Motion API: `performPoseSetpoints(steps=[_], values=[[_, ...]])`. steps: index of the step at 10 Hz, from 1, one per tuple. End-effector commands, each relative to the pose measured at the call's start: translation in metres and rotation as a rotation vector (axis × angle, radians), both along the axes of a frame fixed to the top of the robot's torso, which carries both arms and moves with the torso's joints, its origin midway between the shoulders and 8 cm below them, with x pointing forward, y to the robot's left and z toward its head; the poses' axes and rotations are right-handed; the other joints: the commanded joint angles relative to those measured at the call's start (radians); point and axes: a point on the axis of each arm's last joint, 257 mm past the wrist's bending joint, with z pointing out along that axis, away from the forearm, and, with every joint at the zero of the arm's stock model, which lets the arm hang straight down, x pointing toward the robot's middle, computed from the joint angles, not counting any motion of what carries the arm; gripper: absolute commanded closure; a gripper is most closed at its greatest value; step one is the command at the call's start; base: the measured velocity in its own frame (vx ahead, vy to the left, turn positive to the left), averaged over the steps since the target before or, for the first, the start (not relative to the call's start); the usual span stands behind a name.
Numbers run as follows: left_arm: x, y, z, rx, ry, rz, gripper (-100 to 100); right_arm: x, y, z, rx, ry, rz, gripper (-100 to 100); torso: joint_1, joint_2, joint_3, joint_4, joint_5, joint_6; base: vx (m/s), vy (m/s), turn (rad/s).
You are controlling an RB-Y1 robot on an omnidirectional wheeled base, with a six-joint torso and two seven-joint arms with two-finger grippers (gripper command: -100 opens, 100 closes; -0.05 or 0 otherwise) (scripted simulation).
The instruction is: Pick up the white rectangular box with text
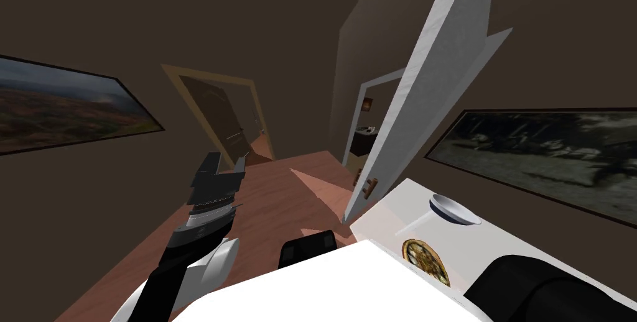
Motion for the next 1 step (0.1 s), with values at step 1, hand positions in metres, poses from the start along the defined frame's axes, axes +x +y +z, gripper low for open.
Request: performPoseSetpoints(steps=[1], values=[[0.0, 0.0, 0.0, 0.0, 0.0, 0.0, 0, 0.0, 0.0, 0.0, 0.0, 0.0, 0.0, 0, 0.0, 0.0, 0.0, 0.0, 0.0, 0.0, 0.016, 0.005, 0.012]])
